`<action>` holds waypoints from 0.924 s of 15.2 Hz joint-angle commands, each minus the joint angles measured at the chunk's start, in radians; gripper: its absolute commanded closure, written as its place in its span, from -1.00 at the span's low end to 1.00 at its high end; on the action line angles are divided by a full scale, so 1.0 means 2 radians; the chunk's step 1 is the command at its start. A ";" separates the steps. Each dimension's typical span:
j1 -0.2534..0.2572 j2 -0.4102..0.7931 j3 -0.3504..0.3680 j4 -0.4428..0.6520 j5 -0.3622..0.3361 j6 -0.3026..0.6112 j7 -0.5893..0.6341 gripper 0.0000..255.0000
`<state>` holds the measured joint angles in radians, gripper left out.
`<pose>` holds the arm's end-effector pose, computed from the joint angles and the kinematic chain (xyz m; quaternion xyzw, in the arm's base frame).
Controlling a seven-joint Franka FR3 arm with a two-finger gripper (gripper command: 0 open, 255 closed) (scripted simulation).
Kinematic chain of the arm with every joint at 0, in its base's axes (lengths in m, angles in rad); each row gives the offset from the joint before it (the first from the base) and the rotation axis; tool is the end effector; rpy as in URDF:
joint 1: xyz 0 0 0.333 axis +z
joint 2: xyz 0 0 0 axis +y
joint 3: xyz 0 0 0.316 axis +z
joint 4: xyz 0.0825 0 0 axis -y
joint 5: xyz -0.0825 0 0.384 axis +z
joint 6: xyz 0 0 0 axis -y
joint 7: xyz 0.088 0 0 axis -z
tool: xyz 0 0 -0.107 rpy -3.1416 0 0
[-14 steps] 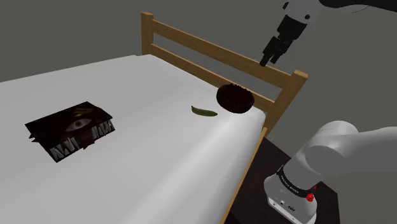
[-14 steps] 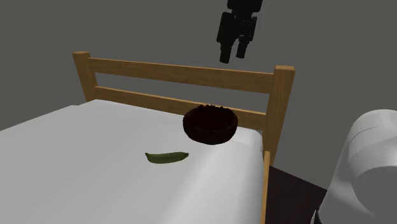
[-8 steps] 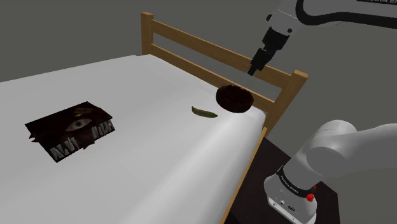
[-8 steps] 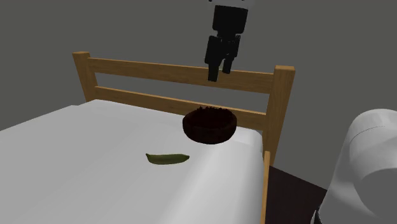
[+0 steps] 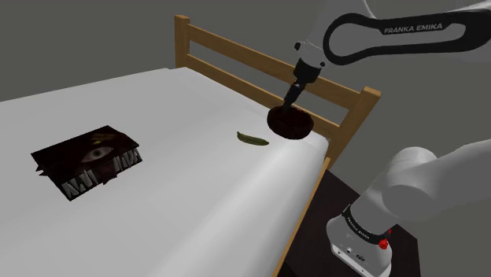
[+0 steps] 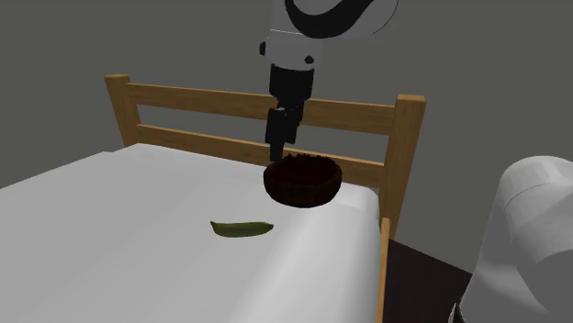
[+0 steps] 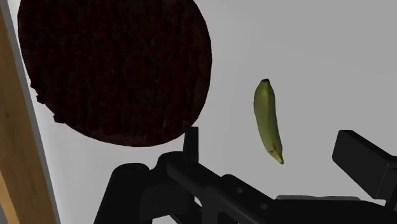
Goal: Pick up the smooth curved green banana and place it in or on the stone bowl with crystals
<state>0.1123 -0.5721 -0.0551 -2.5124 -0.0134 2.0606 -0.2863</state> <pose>0.3860 0.0202 0.4856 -0.9824 -0.1768 -0.0604 0.0022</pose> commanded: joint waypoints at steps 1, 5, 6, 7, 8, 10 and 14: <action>0.012 0.025 0.003 -0.008 0.002 0.033 -0.014 -1.00; 0.033 0.084 0.009 -0.016 0.005 0.098 -0.044 -1.00; 0.038 0.099 0.010 -0.017 0.006 0.114 -0.051 -1.00; 0.043 0.115 0.012 -0.017 0.007 0.130 -0.059 -1.00; 0.048 0.132 0.013 -0.017 0.008 0.145 -0.066 -1.00; 0.057 0.165 0.017 -0.015 0.009 0.175 -0.081 -1.00; 0.063 0.198 0.020 -0.017 0.010 0.209 -0.091 -1.00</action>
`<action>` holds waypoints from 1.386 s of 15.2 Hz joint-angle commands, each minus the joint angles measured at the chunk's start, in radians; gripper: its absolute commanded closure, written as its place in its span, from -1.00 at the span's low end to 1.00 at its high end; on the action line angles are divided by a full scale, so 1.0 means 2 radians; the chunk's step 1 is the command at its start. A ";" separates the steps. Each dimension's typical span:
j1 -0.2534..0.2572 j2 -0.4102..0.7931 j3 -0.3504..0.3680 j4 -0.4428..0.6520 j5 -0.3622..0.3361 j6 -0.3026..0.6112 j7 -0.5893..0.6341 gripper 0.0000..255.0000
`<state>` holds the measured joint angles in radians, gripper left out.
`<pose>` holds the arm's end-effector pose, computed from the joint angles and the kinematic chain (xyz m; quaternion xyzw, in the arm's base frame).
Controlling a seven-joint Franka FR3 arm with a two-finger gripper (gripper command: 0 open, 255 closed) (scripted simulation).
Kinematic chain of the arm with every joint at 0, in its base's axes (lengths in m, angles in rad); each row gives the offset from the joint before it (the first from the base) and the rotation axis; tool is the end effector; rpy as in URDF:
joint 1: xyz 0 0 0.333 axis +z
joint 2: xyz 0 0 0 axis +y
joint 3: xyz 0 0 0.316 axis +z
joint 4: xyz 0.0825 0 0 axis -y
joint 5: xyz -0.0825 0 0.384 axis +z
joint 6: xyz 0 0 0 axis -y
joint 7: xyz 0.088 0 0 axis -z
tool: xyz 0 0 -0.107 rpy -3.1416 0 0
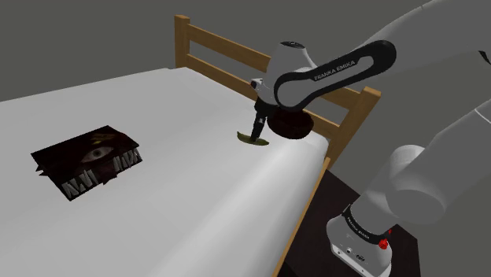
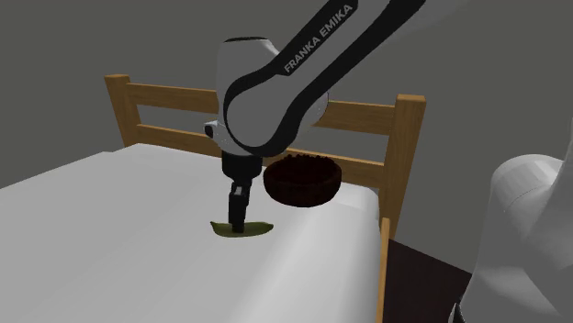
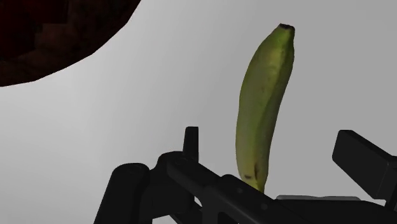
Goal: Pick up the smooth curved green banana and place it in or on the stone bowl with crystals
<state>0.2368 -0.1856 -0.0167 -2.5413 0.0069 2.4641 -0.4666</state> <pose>0.4409 0.0987 0.3489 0.9411 0.3338 0.0542 0.0028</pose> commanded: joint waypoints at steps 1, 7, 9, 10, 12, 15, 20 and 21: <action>0.001 0.011 0.001 -0.004 0.001 0.015 -0.001 -1.00; 0.002 0.040 0.001 -0.009 0.002 0.050 -0.002 -1.00; 0.002 0.040 0.001 -0.009 0.002 0.050 -0.002 -1.00; 0.002 0.040 0.001 -0.009 0.002 0.050 -0.002 -1.00; 0.002 0.040 0.001 -0.009 0.002 0.050 -0.002 -1.00; 0.002 0.040 0.001 -0.009 0.002 0.049 -0.002 1.00; 0.002 0.040 0.001 -0.009 0.002 0.050 -0.002 1.00; 0.002 0.040 0.001 -0.009 0.002 0.050 -0.002 1.00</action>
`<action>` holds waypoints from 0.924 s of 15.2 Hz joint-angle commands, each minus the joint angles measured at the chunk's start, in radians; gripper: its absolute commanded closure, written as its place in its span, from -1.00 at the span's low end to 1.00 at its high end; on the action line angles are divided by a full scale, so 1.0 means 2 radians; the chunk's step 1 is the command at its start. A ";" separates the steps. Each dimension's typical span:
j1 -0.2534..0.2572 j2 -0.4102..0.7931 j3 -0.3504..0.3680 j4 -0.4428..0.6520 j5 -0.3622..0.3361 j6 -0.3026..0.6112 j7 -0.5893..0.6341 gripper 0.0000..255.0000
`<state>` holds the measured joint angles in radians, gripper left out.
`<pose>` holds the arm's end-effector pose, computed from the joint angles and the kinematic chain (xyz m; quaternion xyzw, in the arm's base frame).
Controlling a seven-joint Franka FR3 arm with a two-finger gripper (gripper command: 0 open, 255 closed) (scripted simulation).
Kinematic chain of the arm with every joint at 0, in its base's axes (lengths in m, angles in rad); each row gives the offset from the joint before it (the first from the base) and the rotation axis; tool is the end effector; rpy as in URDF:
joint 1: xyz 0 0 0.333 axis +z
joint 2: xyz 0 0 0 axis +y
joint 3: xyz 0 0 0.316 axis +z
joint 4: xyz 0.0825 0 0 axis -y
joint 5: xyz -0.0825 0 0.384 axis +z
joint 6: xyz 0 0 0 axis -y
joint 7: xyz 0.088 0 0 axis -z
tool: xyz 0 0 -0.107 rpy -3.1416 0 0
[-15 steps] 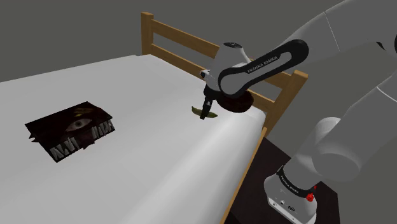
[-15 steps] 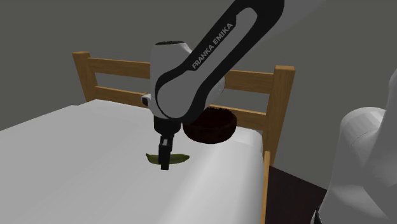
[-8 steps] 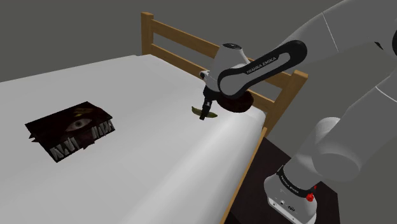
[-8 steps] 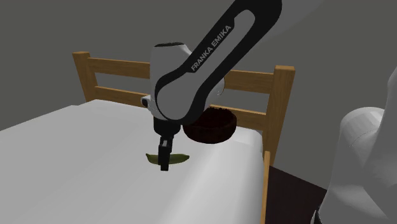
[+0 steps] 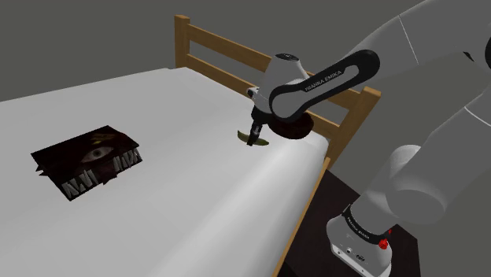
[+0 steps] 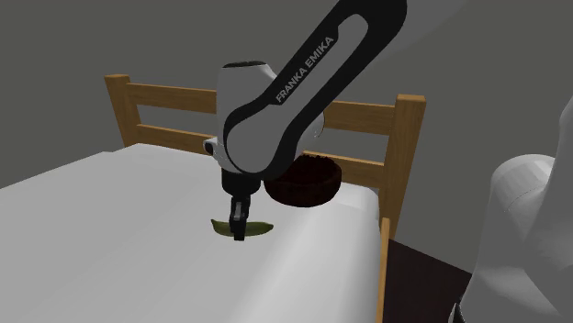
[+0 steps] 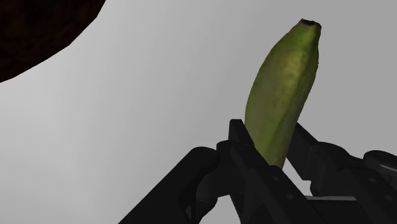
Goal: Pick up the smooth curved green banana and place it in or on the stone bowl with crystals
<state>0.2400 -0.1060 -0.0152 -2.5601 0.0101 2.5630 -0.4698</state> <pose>0.4437 0.1014 0.3147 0.9403 0.3360 0.0545 0.0029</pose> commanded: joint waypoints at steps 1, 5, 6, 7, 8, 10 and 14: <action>0.000 0.000 0.000 0.000 0.000 0.000 0.000 1.00; 0.000 -0.017 0.000 0.006 -0.001 -0.023 0.001 1.00; 0.000 -0.022 0.000 0.008 -0.001 -0.031 0.001 1.00; 0.000 -0.027 0.000 0.011 -0.001 -0.038 0.001 1.00; 0.000 -0.032 0.000 0.013 -0.001 -0.046 0.001 1.00; 0.000 -0.042 0.000 0.019 -0.002 -0.061 0.002 1.00; -0.001 -0.060 0.000 0.031 -0.002 -0.091 0.002 1.00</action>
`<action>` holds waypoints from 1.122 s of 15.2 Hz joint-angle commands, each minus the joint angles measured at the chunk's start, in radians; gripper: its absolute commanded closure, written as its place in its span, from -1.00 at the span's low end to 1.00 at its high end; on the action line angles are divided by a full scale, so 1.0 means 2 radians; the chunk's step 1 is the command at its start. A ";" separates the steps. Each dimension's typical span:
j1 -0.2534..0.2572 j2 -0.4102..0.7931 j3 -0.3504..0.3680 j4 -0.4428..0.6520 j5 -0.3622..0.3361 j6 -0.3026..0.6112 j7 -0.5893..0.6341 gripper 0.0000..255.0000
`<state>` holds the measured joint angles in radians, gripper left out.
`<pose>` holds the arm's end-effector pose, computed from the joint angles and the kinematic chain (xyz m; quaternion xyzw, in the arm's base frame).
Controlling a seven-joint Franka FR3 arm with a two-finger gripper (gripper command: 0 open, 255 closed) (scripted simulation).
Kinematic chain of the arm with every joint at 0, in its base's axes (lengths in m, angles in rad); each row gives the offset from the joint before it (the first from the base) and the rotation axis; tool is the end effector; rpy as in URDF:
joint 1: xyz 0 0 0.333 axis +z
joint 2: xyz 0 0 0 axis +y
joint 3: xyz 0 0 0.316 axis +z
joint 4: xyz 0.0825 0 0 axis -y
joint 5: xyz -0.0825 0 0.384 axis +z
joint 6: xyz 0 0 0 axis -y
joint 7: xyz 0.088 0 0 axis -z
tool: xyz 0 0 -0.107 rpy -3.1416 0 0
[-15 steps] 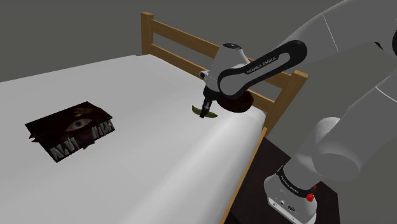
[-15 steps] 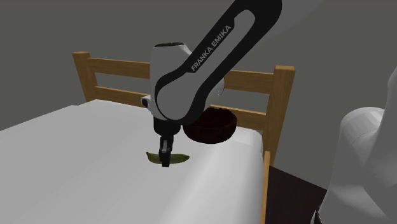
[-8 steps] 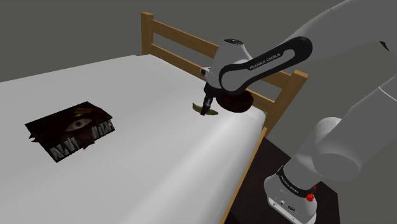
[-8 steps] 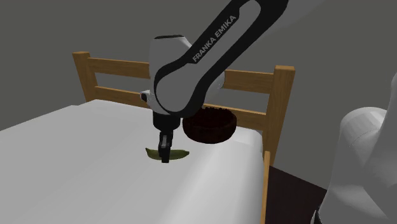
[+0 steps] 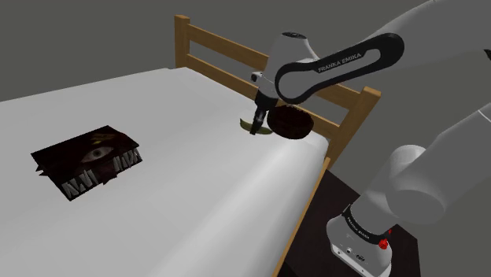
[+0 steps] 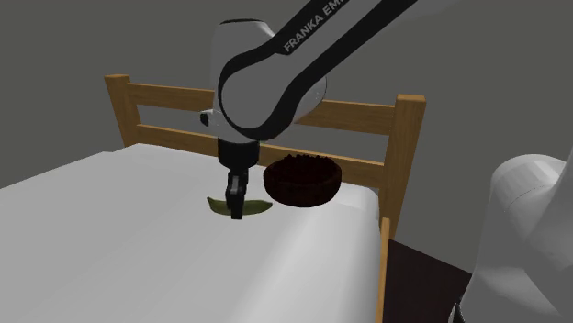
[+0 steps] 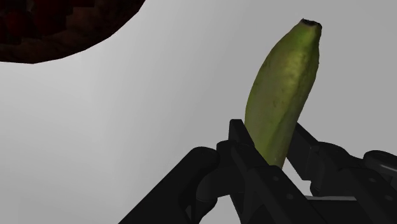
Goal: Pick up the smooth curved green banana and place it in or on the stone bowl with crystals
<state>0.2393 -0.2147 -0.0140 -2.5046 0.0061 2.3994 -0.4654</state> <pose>0.4442 0.1019 0.3717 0.9402 0.3361 0.0548 0.0029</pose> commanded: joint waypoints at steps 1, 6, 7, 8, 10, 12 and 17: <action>0.000 -0.010 0.000 0.006 0.000 -0.017 0.000 1.00; 0.000 -0.029 0.000 0.025 -0.001 -0.054 0.001 1.00; 0.000 -0.032 0.000 0.029 -0.001 -0.061 0.001 1.00; 0.000 -0.036 0.000 0.033 -0.001 -0.069 0.001 1.00; 0.000 -0.042 0.000 0.041 -0.001 -0.083 0.001 1.00; -0.001 -0.047 0.000 0.050 -0.001 -0.098 0.001 1.00; -0.001 -0.059 0.000 0.074 -0.001 -0.133 0.001 1.00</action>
<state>0.2371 -0.3277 -0.0151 -2.3683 0.0031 2.1501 -0.4653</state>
